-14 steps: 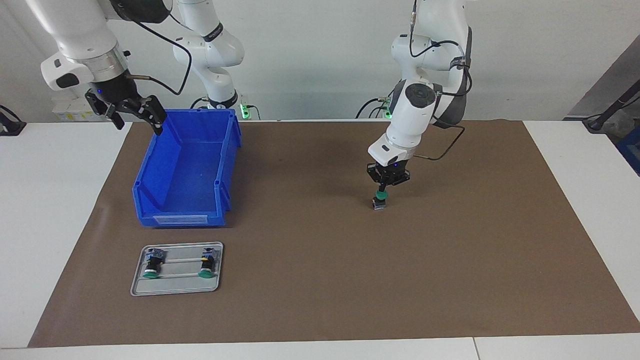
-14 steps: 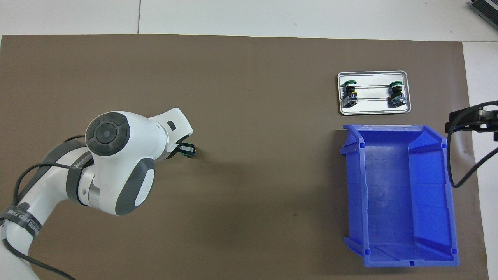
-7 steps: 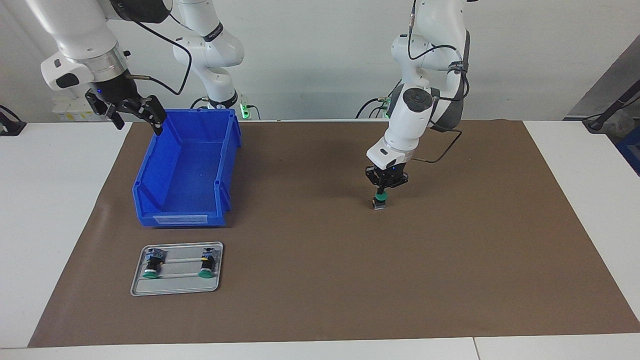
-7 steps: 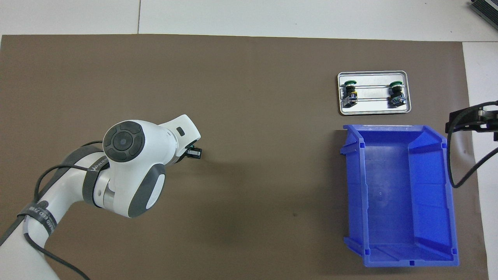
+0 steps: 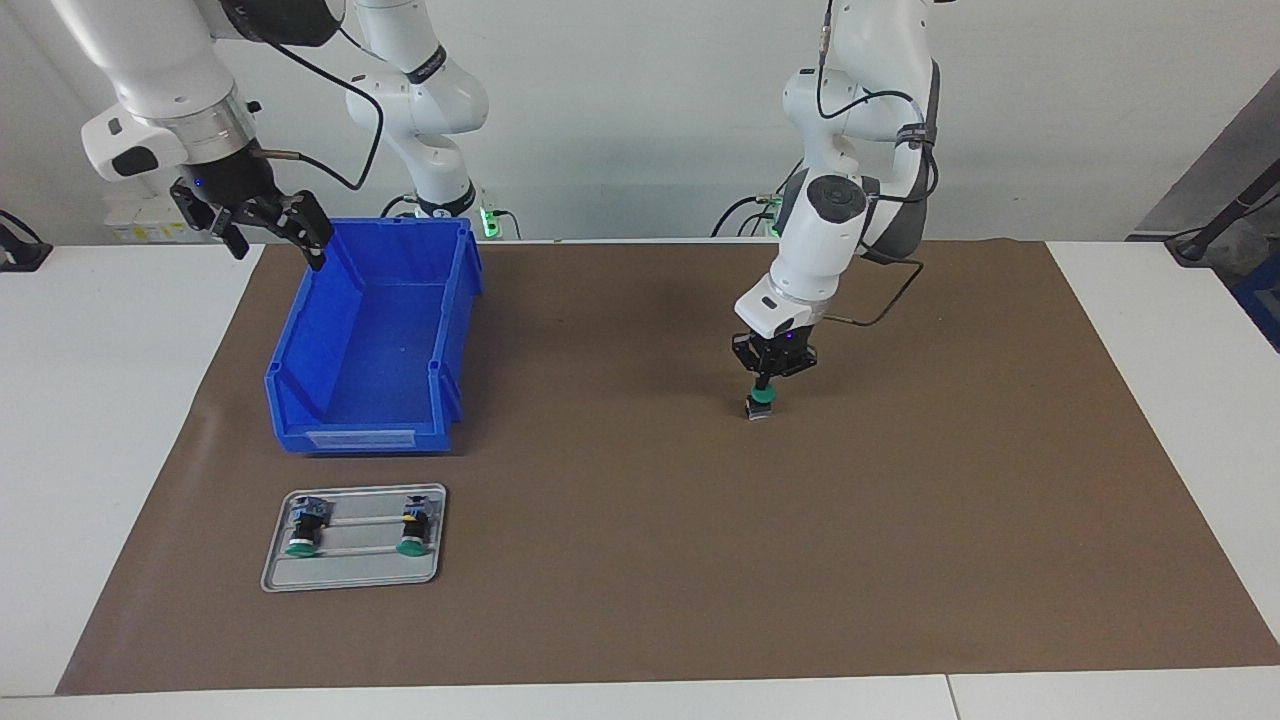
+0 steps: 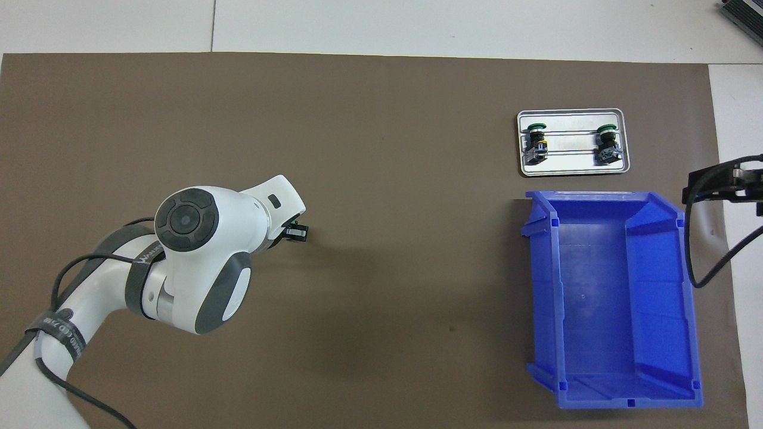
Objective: Place and press button with both arms
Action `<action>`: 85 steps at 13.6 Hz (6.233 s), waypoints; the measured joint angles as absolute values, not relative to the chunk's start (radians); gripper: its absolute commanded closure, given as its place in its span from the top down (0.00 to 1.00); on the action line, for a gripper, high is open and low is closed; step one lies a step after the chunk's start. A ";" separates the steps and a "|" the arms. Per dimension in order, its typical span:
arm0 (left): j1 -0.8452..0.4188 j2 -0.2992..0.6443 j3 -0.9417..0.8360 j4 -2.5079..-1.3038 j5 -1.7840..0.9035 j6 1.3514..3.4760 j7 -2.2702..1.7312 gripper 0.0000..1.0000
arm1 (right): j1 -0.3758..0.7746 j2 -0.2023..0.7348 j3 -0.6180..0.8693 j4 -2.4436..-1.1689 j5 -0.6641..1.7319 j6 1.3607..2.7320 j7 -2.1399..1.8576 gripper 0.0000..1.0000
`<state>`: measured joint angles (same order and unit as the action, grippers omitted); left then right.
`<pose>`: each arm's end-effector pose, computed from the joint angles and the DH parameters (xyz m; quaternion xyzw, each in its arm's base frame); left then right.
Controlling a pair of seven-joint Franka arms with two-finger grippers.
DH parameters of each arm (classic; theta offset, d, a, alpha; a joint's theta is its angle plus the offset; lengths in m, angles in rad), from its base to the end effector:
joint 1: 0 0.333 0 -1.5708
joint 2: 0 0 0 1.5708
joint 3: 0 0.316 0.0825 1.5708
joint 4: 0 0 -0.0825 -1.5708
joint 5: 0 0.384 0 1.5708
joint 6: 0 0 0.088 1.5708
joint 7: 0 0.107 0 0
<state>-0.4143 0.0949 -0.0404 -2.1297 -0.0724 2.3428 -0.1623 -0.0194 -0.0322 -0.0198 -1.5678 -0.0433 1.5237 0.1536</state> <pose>0.5091 -0.2498 0.3759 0.9904 -0.1217 0.0473 0.0458 0.5393 -0.0261 0.6395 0.9950 -0.0971 -0.0047 0.0216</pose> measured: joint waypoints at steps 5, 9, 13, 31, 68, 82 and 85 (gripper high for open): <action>-0.354 0.103 -0.023 -1.812 -0.059 1.939 -0.157 0.00 | -0.019 -0.032 -0.020 -1.568 -0.043 1.524 0.154 1.00; -0.200 0.098 -0.017 -1.659 -0.009 1.752 -0.013 0.00 | -0.019 -0.032 -0.020 -1.568 -0.043 1.524 0.154 1.00; -0.072 0.066 -0.012 -1.613 0.028 1.651 0.083 0.81 | -0.019 -0.032 -0.020 -1.568 -0.043 1.524 0.154 1.00; -0.074 0.004 -0.037 -1.638 0.018 1.641 0.074 1.00 | 0.638 0.268 0.009 -1.675 0.022 2.147 0.799 1.00; -0.032 0.002 -0.022 -1.643 0.018 1.641 0.072 1.00 | 0.815 0.697 0.002 -1.381 -0.257 2.368 0.861 0.00; -0.032 0.002 -0.022 -1.643 0.018 1.641 0.072 1.00 | 0.357 0.170 -0.009 -1.639 -0.133 2.095 0.459 0.00; -0.032 0.002 -0.022 -1.643 0.018 1.641 0.072 1.00 | 0.187 0.049 -0.010 -1.796 -0.060 2.093 0.228 0.00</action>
<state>-0.0321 0.0015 -0.0225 -1.6430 0.0178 1.6409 0.0719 0.1868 0.0486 -0.0104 -1.7958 -0.0600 2.0926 0.2284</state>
